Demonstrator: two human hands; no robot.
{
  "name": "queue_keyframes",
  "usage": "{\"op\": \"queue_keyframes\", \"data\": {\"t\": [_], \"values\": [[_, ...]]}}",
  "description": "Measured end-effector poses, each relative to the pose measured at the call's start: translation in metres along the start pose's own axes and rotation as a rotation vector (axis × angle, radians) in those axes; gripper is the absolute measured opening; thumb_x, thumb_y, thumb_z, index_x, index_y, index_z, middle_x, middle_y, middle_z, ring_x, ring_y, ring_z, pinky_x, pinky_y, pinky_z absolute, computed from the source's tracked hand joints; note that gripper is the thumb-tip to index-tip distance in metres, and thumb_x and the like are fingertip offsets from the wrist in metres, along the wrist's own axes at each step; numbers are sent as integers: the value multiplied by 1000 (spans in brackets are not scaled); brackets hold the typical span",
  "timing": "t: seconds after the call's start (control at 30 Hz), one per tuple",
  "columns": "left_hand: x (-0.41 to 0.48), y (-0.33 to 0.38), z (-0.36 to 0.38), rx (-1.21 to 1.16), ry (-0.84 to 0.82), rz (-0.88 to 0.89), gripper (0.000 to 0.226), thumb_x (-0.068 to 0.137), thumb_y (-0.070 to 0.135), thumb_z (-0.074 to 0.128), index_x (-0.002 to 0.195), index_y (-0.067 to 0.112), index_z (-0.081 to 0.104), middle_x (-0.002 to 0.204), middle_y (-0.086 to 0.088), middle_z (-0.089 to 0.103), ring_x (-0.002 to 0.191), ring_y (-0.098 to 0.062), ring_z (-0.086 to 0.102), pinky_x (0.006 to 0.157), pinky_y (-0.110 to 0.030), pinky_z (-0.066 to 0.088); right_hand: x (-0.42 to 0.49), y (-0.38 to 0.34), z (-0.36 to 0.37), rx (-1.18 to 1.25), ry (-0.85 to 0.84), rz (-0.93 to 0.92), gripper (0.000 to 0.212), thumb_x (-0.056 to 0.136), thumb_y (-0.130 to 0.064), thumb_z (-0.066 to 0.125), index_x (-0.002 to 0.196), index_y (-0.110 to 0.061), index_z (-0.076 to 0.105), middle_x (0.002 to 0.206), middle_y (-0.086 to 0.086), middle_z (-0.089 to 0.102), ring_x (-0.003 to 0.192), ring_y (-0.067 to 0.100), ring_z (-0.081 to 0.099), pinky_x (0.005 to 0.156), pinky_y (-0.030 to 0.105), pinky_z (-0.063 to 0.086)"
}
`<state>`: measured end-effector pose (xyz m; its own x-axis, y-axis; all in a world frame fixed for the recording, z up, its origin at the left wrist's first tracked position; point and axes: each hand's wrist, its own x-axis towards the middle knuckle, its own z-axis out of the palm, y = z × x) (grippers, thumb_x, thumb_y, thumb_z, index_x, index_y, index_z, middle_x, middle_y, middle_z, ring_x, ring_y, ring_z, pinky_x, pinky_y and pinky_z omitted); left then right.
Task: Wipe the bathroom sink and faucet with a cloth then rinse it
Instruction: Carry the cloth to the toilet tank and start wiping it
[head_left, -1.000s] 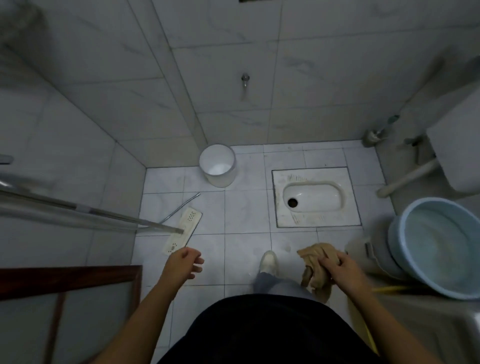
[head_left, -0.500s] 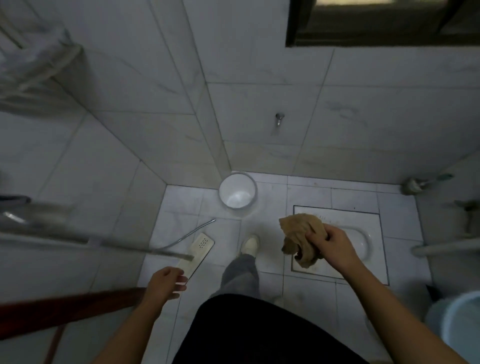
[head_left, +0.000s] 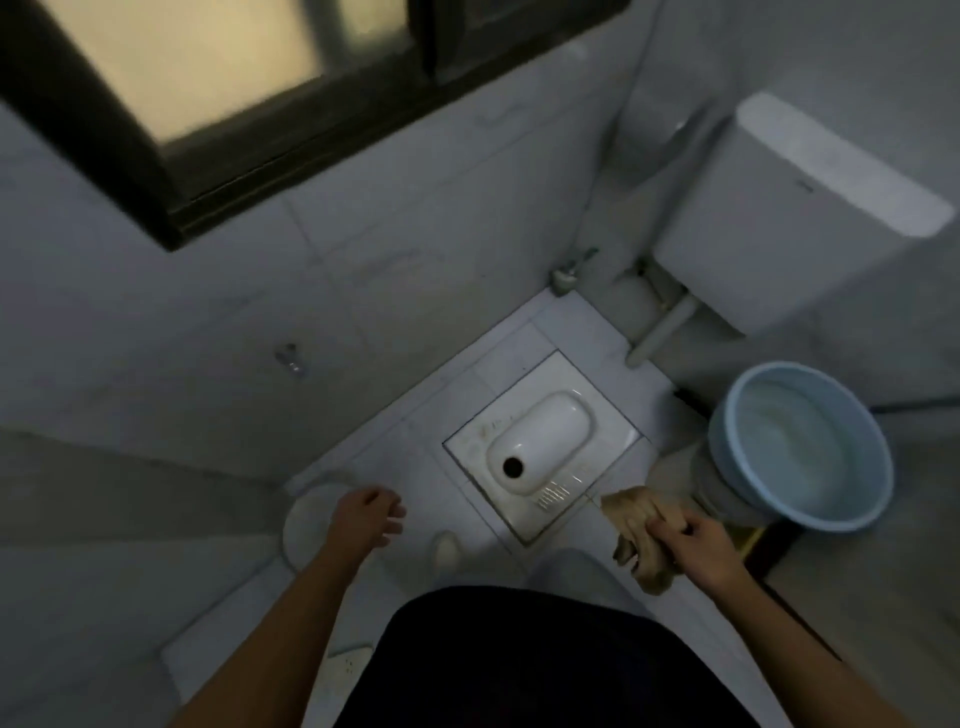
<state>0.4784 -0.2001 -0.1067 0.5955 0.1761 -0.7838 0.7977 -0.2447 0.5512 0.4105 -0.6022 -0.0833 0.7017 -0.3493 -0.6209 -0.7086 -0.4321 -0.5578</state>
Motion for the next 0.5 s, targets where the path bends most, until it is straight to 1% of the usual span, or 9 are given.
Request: {"op": "queue_keyframes", "data": {"t": [0.03, 0.07, 0.13, 0.23, 0.3, 0.4, 0.5], "values": [[9, 19, 6, 47, -41, 40, 20, 101, 13, 50, 94, 1, 65, 92, -19, 70, 71, -26, 63, 62, -30, 47, -3, 8, -6, 30, 37, 43, 7, 91, -14, 68, 85, -10, 69, 79, 6, 69, 76, 20, 65, 72, 33, 51], [16, 38, 12, 94, -80, 66, 21, 102, 13, 49, 96, 1, 64, 92, -19, 69, 73, -26, 63, 63, -30, 47, -5, 16, -11, 52, 68, 83, 10, 91, -15, 68, 86, -6, 71, 80, 10, 71, 77, 24, 66, 74, 38, 53], [27, 71, 26, 181, -147, 106, 21, 103, 15, 48, 101, 0, 64, 97, -19, 70, 75, -26, 64, 63, -30, 49, -8, 32, -16, 90, 121, 155, 16, 91, -15, 68, 85, -1, 70, 77, 16, 71, 75, 27, 66, 75, 46, 56], [44, 104, 47, 253, -194, 136, 21, 103, 15, 49, 98, 2, 65, 101, -21, 72, 74, -25, 65, 62, -30, 50, -1, 37, -23, 143, 176, 218, 14, 91, -18, 68, 82, -8, 67, 72, 5, 67, 74, 25, 65, 75, 46, 56], [52, 117, 56, 269, -197, 126, 23, 104, 18, 49, 103, 2, 65, 102, -19, 72, 77, -25, 67, 64, -31, 51, 13, 31, -28, 207, 181, 246, 12, 91, -19, 68, 81, -13, 66, 73, 1, 67, 74, 22, 65, 79, 49, 58], [60, 124, 57, 225, -159, 41, 26, 104, 21, 48, 109, 1, 65, 101, -16, 73, 81, -27, 69, 69, -34, 53, 45, 12, -34, 327, 150, 287, 12, 92, -21, 66, 80, -18, 66, 83, 8, 71, 82, 30, 68, 83, 56, 57], [65, 124, 52, 155, -68, -26, 26, 103, 20, 49, 109, 1, 66, 103, -18, 73, 84, -31, 69, 69, -35, 54, 84, -21, -41, 369, 100, 241, 12, 90, -24, 67, 80, -18, 67, 89, 14, 72, 84, 31, 69, 81, 56, 58]]}}
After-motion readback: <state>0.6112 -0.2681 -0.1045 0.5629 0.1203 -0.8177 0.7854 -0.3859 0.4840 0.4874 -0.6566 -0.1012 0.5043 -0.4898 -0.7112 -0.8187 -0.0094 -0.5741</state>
